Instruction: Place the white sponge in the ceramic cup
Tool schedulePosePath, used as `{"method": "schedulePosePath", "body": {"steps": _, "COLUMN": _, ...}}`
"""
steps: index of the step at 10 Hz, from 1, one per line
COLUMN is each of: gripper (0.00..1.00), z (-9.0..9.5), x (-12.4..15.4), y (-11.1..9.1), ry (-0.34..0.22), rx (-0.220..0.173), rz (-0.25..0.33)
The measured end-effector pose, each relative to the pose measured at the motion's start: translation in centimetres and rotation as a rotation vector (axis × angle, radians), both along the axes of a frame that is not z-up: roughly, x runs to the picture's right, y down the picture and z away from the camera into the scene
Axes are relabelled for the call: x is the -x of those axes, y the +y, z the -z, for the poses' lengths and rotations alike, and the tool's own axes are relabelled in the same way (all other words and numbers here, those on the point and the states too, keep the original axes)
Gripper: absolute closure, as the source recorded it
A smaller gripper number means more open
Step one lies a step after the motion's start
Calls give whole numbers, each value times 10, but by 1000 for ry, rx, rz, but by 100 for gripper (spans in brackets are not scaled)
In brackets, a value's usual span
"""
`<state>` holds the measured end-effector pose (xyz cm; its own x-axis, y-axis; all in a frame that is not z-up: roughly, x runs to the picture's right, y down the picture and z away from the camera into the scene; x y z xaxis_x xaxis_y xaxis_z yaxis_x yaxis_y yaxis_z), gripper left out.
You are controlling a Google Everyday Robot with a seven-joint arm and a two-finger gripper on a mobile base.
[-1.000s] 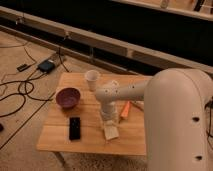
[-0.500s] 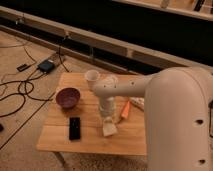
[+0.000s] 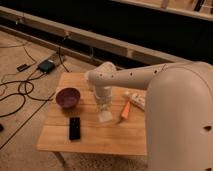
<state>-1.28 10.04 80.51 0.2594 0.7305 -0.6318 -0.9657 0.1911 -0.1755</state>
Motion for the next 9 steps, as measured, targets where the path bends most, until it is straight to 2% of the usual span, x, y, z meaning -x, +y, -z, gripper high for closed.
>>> {"method": "schedulePosePath", "body": {"steps": 2, "gripper": 100, "z": 0, "x": 14, "y": -26, "ry": -26, "rx": -46, "rz": 8}}
{"method": "schedulePosePath", "body": {"steps": 5, "gripper": 100, "z": -7, "x": 32, "y": -67, "ry": -68, "rx": -136, "rz": 10}}
{"method": "schedulePosePath", "body": {"steps": 9, "gripper": 100, "z": -20, "x": 37, "y": -111, "ry": -90, "rx": -247, "rz": 8}}
